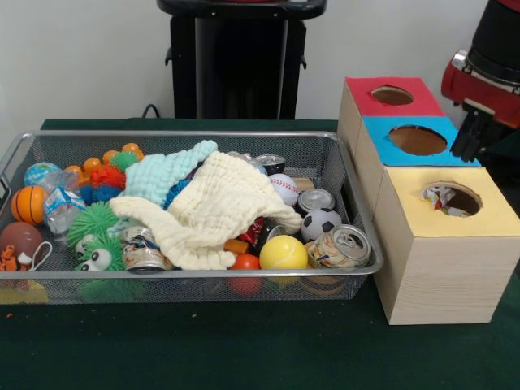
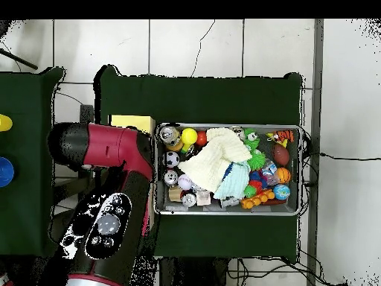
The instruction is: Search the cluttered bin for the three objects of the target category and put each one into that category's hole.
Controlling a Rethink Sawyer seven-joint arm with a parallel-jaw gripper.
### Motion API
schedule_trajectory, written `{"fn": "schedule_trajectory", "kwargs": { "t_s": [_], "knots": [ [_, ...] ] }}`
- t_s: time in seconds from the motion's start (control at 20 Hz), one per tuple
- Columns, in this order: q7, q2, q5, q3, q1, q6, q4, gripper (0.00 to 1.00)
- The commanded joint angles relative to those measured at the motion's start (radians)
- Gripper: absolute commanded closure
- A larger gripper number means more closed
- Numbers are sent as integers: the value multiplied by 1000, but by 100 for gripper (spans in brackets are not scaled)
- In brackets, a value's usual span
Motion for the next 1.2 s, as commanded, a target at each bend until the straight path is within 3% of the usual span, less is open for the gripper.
{"fn": "schedule_trajectory", "kwargs": {
  "t_s": [0.05, 0.25, 0.55, 0.8, 1.05, 1.2],
  "knots": [
    [47, -64, -52, 70, -62, 204, 22, 100],
    [-4, -121, -72, 65, -84, 269, 18, 100],
    [-51, -168, -140, 52, -135, 433, -75, 100],
    [-143, -210, -218, 61, -190, 329, -34, 100],
    [-187, -221, -294, 85, -223, 351, -85, 100],
    [-191, -230, -341, 92, -222, 315, -102, 100]
  ]
}}
